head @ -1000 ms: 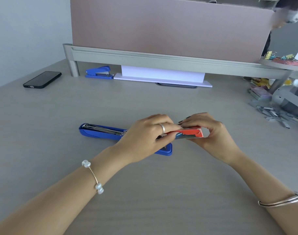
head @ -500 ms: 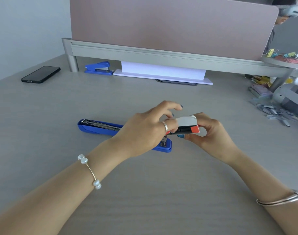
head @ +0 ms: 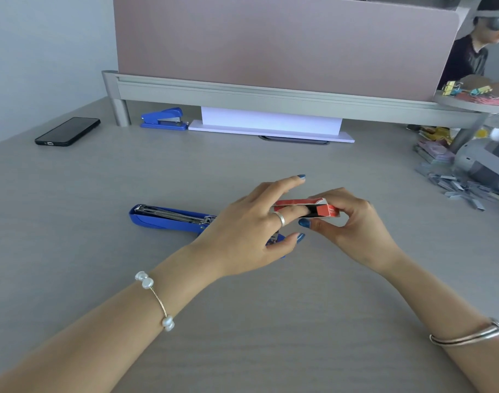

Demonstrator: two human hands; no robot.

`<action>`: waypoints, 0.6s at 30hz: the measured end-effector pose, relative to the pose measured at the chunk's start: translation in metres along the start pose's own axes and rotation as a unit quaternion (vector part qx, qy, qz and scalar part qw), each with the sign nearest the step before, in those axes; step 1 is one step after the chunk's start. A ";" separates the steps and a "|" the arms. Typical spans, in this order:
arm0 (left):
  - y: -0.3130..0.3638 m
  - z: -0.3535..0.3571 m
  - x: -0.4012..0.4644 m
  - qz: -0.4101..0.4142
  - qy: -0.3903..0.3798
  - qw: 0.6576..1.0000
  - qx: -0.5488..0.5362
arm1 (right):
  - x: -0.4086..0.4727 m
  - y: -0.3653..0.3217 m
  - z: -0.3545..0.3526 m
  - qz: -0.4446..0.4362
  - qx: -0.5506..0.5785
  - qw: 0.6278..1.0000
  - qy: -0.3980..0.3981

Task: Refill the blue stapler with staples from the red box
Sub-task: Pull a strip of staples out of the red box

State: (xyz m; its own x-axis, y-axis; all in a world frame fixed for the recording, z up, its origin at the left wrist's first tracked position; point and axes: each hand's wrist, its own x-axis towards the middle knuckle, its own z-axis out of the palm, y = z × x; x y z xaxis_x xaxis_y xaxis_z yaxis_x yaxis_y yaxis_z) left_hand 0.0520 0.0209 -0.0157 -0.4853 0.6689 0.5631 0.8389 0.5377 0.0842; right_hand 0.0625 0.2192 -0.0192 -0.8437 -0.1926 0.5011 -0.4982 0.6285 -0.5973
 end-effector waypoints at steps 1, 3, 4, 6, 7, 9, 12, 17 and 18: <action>0.000 0.001 0.000 0.000 -0.003 1.000 0.014 | 0.000 -0.001 0.000 -0.003 -0.004 1.000 -0.001; -0.001 0.005 0.000 0.002 -0.020 0.998 0.051 | -0.001 -0.002 0.000 -0.012 -0.020 1.000 -0.002; -0.002 0.006 0.000 0.006 -0.029 0.997 0.070 | -0.001 -0.002 -0.001 -0.017 -0.032 0.999 -0.001; -0.001 0.007 0.001 0.015 -0.031 0.995 0.092 | -0.001 -0.002 -0.001 -0.022 -0.045 0.999 0.000; -0.001 0.007 0.002 0.021 -0.027 0.995 0.099 | -0.001 -0.003 -0.001 -0.022 -0.045 0.999 -0.003; 0.000 0.010 0.002 0.025 -0.014 0.995 0.100 | -0.001 -0.003 0.000 -0.020 -0.041 0.999 -0.013; -0.001 0.014 0.001 -0.001 0.004 0.998 0.062 | -0.002 -0.003 0.002 -0.020 -0.044 0.998 -0.031; 0.000 0.013 0.000 -0.066 0.019 0.997 -0.043 | -0.002 -0.001 0.001 -0.012 -0.045 0.998 -0.031; 0.001 0.012 0.000 -0.076 0.021 0.995 -0.059 | -0.002 -0.002 0.001 -0.012 -0.046 0.998 -0.032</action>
State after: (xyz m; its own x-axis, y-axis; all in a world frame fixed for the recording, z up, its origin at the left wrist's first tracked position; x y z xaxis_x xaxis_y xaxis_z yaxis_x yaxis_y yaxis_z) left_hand 0.0499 0.0277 -0.0259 -0.5995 0.5613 0.5705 0.7814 0.5646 0.2656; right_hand 0.0649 0.2175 -0.0201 -0.8444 -0.2538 0.4718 -0.5001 0.6890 -0.5245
